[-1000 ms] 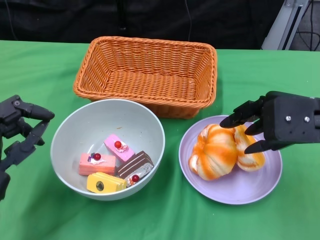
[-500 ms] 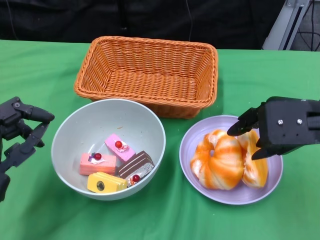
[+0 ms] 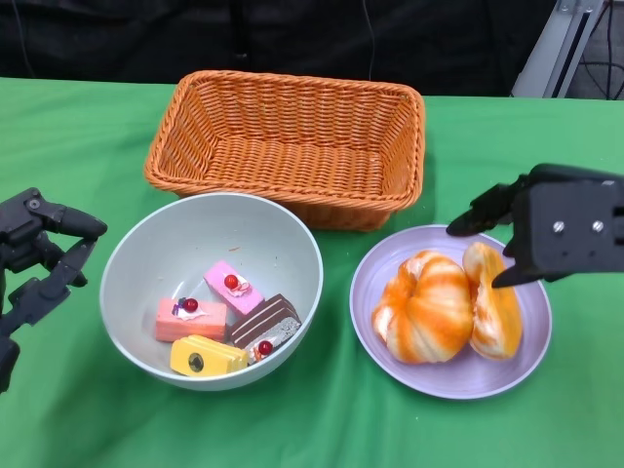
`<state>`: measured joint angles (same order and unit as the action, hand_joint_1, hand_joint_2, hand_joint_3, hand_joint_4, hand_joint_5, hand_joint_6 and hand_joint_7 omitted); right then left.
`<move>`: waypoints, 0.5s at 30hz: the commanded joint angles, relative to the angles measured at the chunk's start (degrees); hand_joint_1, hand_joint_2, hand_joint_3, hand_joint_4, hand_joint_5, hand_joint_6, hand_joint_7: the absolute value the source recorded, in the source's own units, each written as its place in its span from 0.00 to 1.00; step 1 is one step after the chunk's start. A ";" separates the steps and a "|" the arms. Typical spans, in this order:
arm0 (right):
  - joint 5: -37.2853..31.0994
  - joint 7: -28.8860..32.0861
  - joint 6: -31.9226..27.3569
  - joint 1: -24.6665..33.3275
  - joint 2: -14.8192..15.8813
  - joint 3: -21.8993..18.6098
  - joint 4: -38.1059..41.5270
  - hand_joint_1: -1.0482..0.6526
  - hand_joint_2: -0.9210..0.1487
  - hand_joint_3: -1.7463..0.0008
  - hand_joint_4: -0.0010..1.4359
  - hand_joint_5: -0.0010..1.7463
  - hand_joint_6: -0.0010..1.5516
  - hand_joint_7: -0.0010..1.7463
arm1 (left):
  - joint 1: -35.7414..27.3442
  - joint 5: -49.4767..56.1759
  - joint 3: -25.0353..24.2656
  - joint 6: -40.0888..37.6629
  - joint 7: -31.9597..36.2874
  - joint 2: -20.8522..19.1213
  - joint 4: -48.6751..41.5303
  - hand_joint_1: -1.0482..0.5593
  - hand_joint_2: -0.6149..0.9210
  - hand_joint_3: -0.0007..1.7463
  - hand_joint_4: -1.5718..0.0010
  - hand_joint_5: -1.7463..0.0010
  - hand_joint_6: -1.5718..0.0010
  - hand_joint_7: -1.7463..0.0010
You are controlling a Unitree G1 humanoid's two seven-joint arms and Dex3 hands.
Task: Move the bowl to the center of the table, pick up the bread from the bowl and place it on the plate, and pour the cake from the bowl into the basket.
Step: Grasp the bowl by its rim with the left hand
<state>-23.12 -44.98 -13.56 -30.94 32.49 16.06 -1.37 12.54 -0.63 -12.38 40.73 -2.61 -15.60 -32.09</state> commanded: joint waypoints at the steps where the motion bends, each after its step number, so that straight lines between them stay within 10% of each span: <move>1: 0.41 0.17 -1.15 0.07 1.41 -1.40 -1.91 0.33 0.00 0.89 0.43 0.00 0.33 0.00 | -0.43 -0.67 -0.34 -0.31 -0.25 -0.53 0.53 0.52 0.97 0.23 0.46 0.16 0.45 0.39; 15: 6.23 8.59 -1.87 4.78 -2.69 -9.03 -7.52 0.38 0.00 0.94 0.48 0.02 0.41 0.02 | -0.27 0.22 -0.08 0.10 0.15 -0.65 -0.01 0.52 0.97 0.22 0.46 0.16 0.45 0.38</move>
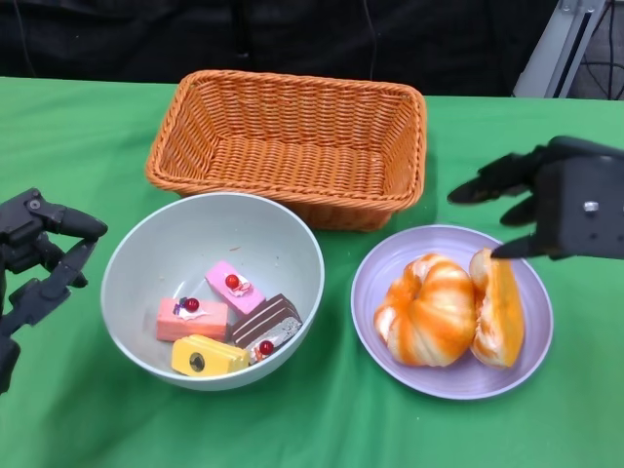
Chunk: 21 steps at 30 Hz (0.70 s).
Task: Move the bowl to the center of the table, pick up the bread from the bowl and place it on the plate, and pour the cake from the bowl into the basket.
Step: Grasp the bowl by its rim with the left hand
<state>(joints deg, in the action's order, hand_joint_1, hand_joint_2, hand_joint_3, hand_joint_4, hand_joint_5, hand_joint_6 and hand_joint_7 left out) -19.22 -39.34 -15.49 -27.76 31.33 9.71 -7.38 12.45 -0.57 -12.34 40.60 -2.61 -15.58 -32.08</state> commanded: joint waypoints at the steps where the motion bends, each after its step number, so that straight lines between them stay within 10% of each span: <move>1: 4.06 5.02 1.07 2.84 -3.05 -4.35 -2.16 0.39 0.00 0.95 0.48 0.02 0.41 0.02 | -0.18 0.20 -0.12 0.32 0.22 -0.59 -0.01 0.51 0.97 0.22 0.46 0.16 0.45 0.38; 17: 19.78 17.16 12.82 13.77 -14.94 -12.71 -2.72 0.47 0.01 0.98 0.62 0.07 0.50 0.03 | -0.13 0.48 0.30 0.76 -0.01 -0.78 -0.43 0.52 0.98 0.22 0.45 0.17 0.46 0.39; 21: 25.31 19.84 20.59 18.61 -20.71 -14.38 -0.98 0.54 0.20 0.70 0.51 0.55 0.53 0.25 | -0.39 -0.02 0.72 -0.20 -1.34 -1.29 0.04 0.53 0.98 0.22 0.45 0.17 0.45 0.40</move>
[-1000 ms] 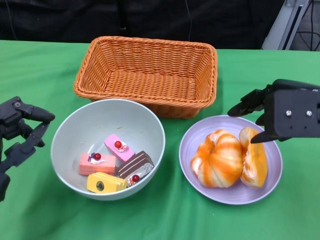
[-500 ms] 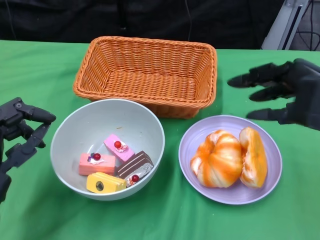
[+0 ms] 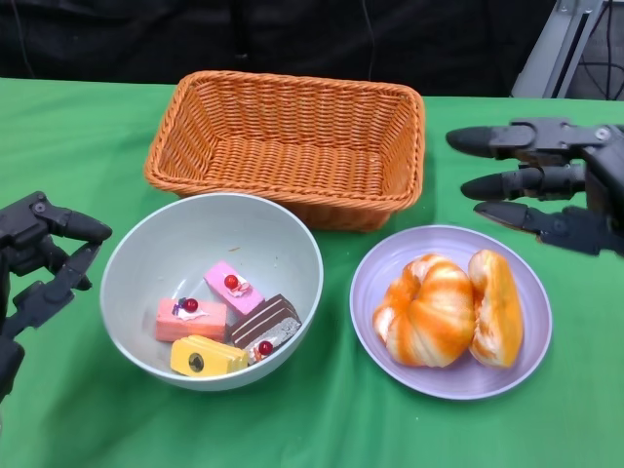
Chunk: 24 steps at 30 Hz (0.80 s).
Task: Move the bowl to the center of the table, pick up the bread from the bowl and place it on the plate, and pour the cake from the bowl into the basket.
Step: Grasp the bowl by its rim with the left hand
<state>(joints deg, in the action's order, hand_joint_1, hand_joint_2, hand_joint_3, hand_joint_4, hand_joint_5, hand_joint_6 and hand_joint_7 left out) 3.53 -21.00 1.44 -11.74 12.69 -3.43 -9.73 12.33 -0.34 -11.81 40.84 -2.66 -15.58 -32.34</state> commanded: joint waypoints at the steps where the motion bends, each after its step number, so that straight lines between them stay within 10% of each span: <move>1: 3.16 1.86 5.23 3.24 -2.94 -1.45 1.89 0.54 0.25 0.62 0.51 0.62 0.52 0.35 | -0.35 -0.34 0.36 -0.60 -1.83 -1.49 0.43 0.53 0.98 0.22 0.45 0.17 0.45 0.41; 5: 5.58 2.57 7.37 5.13 -4.99 -1.81 2.51 0.55 0.31 0.49 0.51 0.75 0.49 0.55 | -0.50 -0.52 0.67 0.31 -3.83 -2.22 0.53 0.53 0.99 0.17 0.45 0.23 0.42 0.50; 15: 14.28 2.85 2.43 10.82 -7.54 -1.45 -2.55 0.55 0.24 0.52 0.53 0.88 0.48 0.65 | -3.76 -3.55 2.38 0.30 -12.90 -4.64 7.19 0.43 0.99 0.05 0.54 0.57 0.43 0.93; 24: 16.02 3.44 0.88 13.18 -8.00 -1.09 -5.47 0.55 0.25 0.50 0.49 0.94 0.43 0.70 | -6.51 -2.99 4.17 2.13 -20.73 -10.30 13.77 0.34 1.00 0.07 0.60 0.89 0.58 1.00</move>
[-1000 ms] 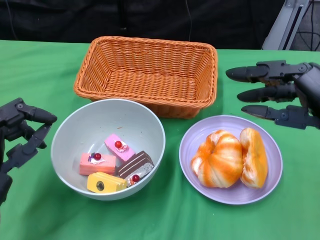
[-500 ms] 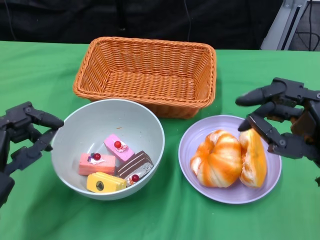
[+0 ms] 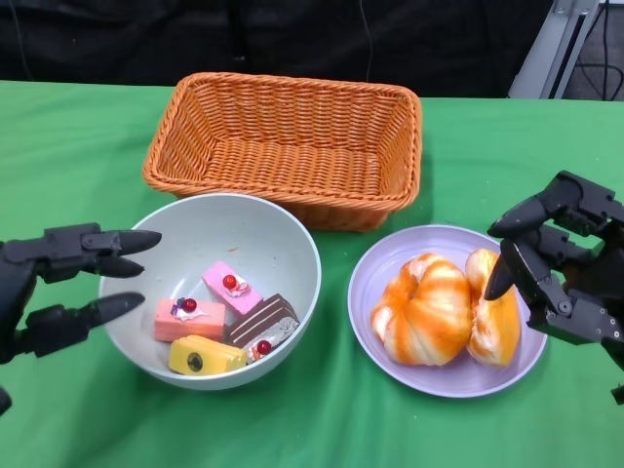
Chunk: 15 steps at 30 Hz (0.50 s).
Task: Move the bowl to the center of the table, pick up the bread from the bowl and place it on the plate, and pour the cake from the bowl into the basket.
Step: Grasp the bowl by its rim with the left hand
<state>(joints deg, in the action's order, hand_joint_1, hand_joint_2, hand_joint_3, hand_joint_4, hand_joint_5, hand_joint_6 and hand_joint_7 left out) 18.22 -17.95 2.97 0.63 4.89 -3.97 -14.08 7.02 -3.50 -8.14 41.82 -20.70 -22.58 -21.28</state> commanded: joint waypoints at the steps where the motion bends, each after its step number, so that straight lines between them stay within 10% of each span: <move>1: 1.69 0.46 -0.82 0.93 -0.30 -0.60 -1.27 0.55 0.25 0.50 0.48 0.95 0.43 0.71 | -1.51 0.42 0.79 1.40 -3.78 -4.42 3.65 0.34 1.00 0.08 0.61 0.90 0.60 1.00; 15: 4.05 2.22 -3.63 0.88 -0.56 -0.98 -1.92 0.54 0.27 0.46 0.49 0.96 0.44 0.71 | 1.27 4.72 3.68 20.50 -8.36 -14.55 2.29 0.19 1.00 0.07 0.56 0.94 0.55 0.96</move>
<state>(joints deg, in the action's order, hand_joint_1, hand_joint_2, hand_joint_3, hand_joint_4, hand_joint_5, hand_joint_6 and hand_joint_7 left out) 21.27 -16.15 -0.13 1.25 4.47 -4.08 -14.99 7.02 0.89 -4.86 60.42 -28.39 -35.21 -18.48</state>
